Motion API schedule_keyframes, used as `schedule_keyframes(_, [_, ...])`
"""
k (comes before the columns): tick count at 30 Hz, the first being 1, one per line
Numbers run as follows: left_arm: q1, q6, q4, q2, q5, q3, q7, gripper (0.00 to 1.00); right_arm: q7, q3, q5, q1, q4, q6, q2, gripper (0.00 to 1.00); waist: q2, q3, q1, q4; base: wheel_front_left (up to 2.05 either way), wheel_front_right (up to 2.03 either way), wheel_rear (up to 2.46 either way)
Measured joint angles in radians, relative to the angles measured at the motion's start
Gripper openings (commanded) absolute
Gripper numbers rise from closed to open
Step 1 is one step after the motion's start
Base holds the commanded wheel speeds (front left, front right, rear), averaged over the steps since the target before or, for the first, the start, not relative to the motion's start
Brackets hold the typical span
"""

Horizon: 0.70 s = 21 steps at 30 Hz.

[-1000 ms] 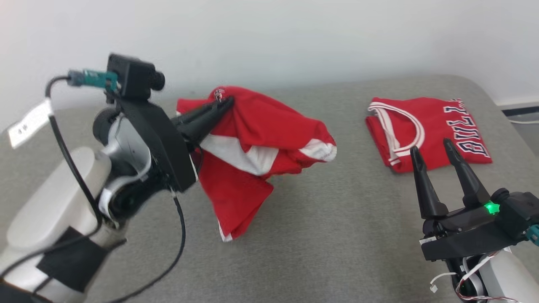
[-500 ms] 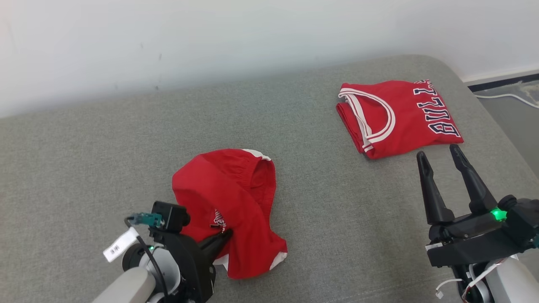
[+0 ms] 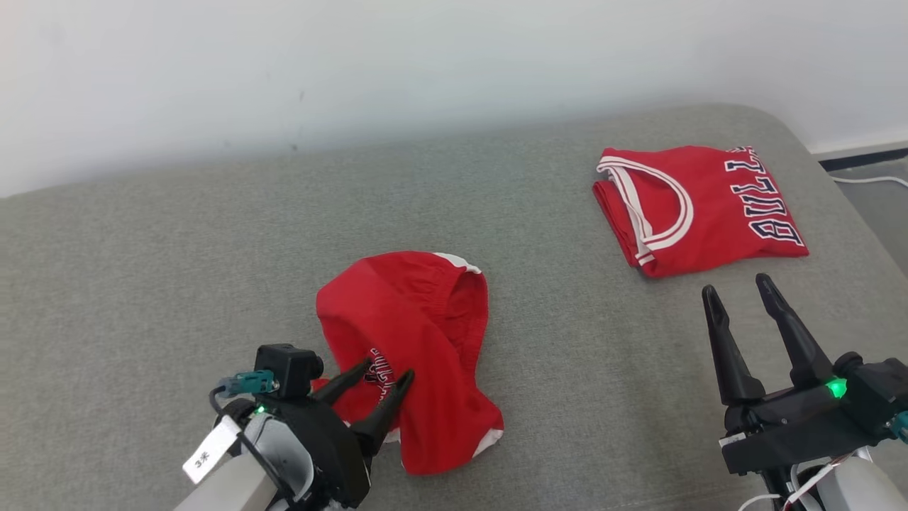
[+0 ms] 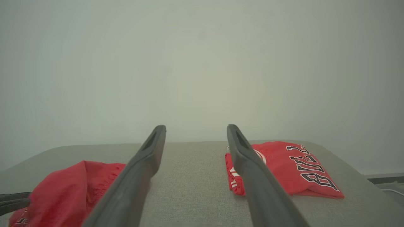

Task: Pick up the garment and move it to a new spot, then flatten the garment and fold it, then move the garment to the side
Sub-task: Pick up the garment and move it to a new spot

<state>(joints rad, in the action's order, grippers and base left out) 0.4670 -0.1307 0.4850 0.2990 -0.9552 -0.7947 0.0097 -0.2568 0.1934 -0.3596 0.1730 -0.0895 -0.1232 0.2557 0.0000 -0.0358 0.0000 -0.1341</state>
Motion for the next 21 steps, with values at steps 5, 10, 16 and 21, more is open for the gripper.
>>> schedule_keyframes(5, [-0.014,0.018,-0.032,0.025,0.03,0.026,-0.085,1.0,0.0,0.012,-0.011,-0.014,-0.011,0.0,-0.002,1.0,0.0,0.012,0.0,0.031,0.0,0.0,0.0])
schedule_keyframes(10, [-0.072,0.061,-0.059,0.04,0.043,0.05,-0.162,1.0,0.0,0.043,-0.022,-0.048,-0.031,0.0,-0.008,1.0,0.0,0.017,0.0,0.065,0.0,0.0,0.0])
schedule_keyframes(16, [-0.138,0.105,-0.086,0.043,0.053,0.067,-0.225,1.0,0.0,0.116,-0.053,-0.048,-0.079,0.0,-0.017,1.0,0.0,0.011,0.0,0.099,0.0,0.0,0.0])
schedule_keyframes(21, [-0.148,0.119,-0.118,0.019,0.08,0.067,-0.237,1.0,0.033,0.194,-0.099,-0.045,-0.148,0.0,-0.01,1.0,0.0,0.002,0.0,0.124,0.0,0.0,0.0])
